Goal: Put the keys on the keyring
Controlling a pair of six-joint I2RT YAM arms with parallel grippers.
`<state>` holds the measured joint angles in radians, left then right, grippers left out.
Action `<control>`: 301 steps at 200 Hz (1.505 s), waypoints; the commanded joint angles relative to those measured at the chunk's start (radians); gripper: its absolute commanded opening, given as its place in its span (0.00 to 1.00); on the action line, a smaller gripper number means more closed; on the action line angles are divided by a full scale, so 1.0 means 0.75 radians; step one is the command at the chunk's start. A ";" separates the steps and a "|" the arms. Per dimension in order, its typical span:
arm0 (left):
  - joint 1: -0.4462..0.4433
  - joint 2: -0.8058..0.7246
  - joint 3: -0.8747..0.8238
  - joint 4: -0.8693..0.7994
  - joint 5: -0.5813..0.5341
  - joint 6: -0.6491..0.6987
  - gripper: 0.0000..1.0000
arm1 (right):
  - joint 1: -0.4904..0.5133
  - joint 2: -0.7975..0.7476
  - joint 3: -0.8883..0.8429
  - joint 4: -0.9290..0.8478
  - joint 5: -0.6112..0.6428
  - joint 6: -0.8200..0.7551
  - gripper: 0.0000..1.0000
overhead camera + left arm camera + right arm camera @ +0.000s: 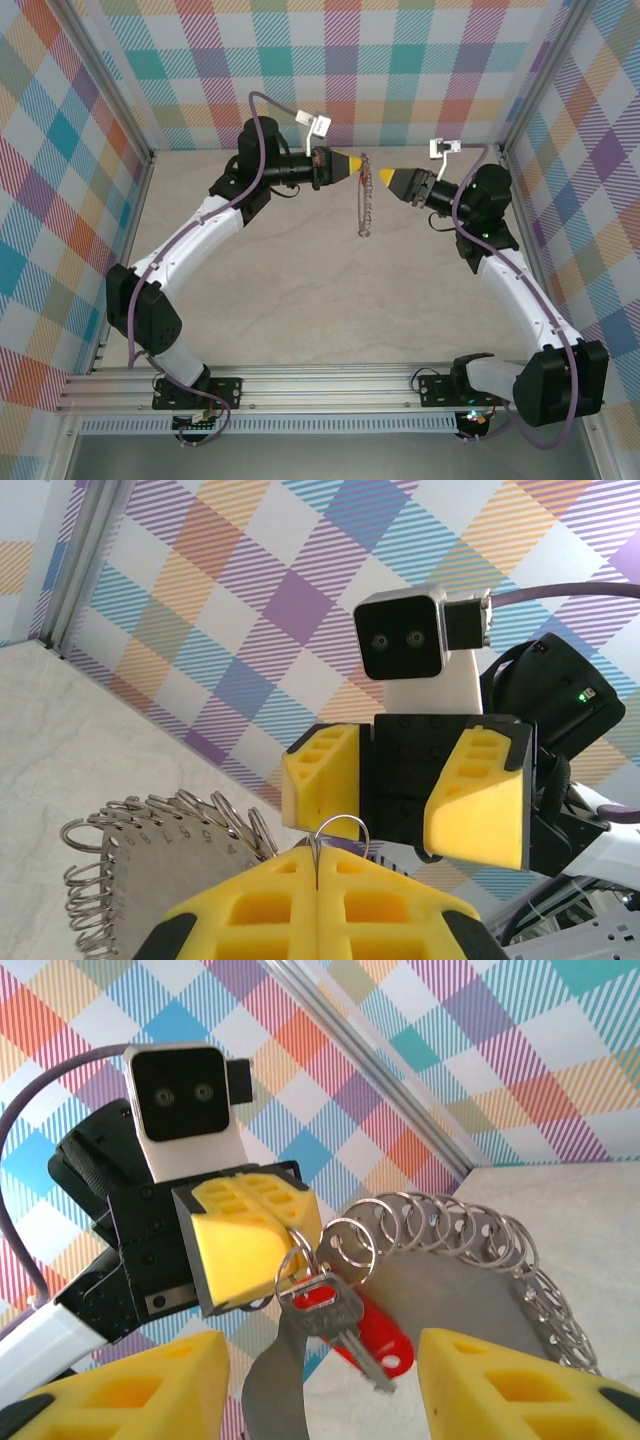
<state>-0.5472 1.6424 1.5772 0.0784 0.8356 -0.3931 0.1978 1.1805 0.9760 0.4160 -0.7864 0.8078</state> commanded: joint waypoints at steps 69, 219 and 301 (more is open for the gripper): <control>-0.032 -0.059 0.043 -0.064 -0.009 0.112 0.00 | 0.050 0.027 0.083 0.020 0.010 0.087 0.45; -0.048 -0.065 0.066 -0.084 -0.023 0.136 0.00 | 0.073 0.054 0.097 -0.060 0.025 0.042 0.04; -0.048 -0.132 -0.038 0.074 -0.119 0.082 0.00 | 0.074 0.066 0.069 -0.060 0.000 0.107 0.00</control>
<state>-0.5804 1.6161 1.5654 0.0093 0.7792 -0.3206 0.2485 1.2282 1.0233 0.3649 -0.7673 0.8577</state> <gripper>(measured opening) 0.049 0.050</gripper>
